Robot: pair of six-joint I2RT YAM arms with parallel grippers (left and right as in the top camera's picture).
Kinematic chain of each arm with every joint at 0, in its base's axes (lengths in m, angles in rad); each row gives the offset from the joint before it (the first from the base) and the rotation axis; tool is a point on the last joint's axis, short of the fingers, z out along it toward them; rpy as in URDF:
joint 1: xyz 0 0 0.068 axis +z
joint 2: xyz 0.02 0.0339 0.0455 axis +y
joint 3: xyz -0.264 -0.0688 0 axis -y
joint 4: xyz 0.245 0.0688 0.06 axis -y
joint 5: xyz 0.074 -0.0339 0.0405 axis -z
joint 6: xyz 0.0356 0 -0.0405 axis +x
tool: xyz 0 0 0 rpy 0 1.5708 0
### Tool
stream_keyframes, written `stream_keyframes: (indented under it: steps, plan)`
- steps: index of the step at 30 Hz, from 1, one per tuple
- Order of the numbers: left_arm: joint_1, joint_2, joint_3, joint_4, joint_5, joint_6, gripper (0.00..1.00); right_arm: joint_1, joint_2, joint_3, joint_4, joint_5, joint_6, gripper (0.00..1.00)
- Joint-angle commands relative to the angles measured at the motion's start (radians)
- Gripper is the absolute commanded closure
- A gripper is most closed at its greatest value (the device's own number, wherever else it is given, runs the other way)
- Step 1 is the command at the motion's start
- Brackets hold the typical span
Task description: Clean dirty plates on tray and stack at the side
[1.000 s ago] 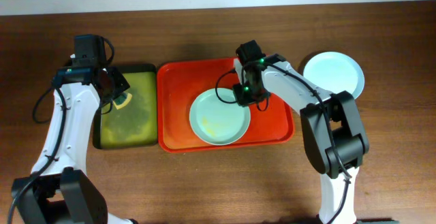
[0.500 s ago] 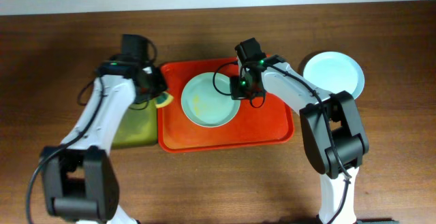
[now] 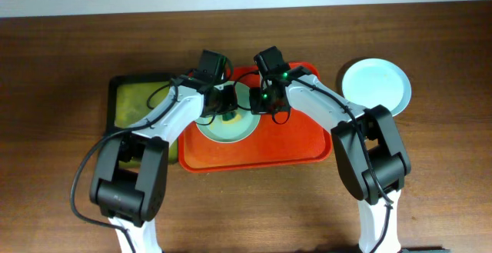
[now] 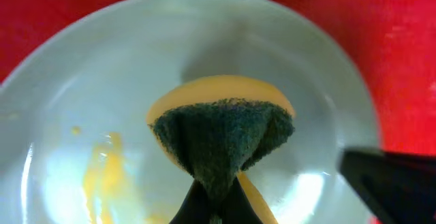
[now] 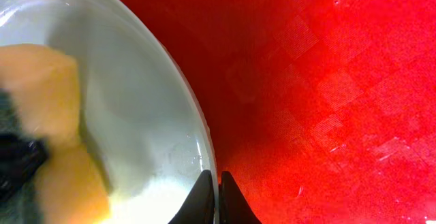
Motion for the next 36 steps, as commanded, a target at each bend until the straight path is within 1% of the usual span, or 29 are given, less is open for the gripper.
stream_keyframes:
  steps: [1,4,7,9,11,12,13,14,15,16,17,20,24,26,30,33,34,36]
  plan:
    - [0.003,0.056,0.0,-0.003,-0.2,-0.001,1.0,0.006,0.019,-0.009,0.003,0.016,0.009,0.96]
    - [0.006,0.081,0.0,-0.041,-0.321,0.003,1.0,0.006,0.019,-0.009,0.003,0.016,0.009,0.96]
    - [0.008,0.068,0.011,-0.108,-0.5,0.003,1.0,0.006,0.019,-0.009,0.002,0.028,0.009,0.96]
    - [0.011,0.043,0.035,-0.159,-0.567,0.003,1.0,0.006,0.019,-0.009,0.003,0.04,0.009,0.96]
    - [0.013,-0.011,0.064,-0.199,-0.589,0.003,1.0,0.006,0.019,-0.009,0.003,0.039,0.009,0.96]
    - [0.013,-0.031,0.071,-0.201,-0.573,0.003,1.0,0.006,0.019,-0.009,0.003,0.039,0.009,0.96]
    - [0.013,-0.059,0.078,-0.199,-0.518,0.003,1.0,0.006,0.019,-0.009,0.003,0.039,0.009,0.96]
    - [0.013,-0.081,0.08,-0.192,-0.426,0.002,1.0,0.006,0.019,-0.009,0.003,0.039,0.009,0.96]
    - [0.013,-0.097,0.08,-0.183,-0.287,0.003,1.0,0.006,0.019,-0.009,0.003,0.039,0.01,0.96]
    - [0.013,-0.098,0.08,-0.18,-0.189,0.003,1.0,0.006,0.019,-0.009,0.007,0.039,0.031,0.96]
    - [0.011,-0.092,0.075,-0.179,-0.125,0.002,1.0,0.006,0.019,-0.009,0.01,0.036,0.043,0.96]
    - [-0.005,-0.063,0.054,-0.179,-0.045,0.003,1.0,0.006,0.019,-0.009,0.01,0.031,0.042,0.96]
    - [-0.026,0.004,0.022,-0.182,-0.058,0.003,1.0,0.006,0.019,-0.009,0.01,0.031,0.042,0.96]
    - [-0.025,0.029,0.017,-0.198,-0.12,0.003,1.0,0.005,0.019,-0.009,0.01,0.031,0.042,0.96]
    - [-0.022,0.034,0.017,-0.244,-0.356,0.003,1.0,0.005,0.019,-0.009,0.01,0.031,0.042,0.96]
    - [-0.022,0.034,0.017,-0.286,-0.578,0.002,1.0,0.005,0.019,-0.009,0.01,0.031,0.042,0.96]
    - [-0.02,0.034,0.017,-0.293,-0.632,0.002,1.0,0.005,0.019,-0.009,0.01,0.032,0.042,0.96]
    - [-0.011,0.029,0.033,-0.307,-0.671,0.002,1.0,0.005,0.019,-0.009,0.01,0.035,0.042,0.96]
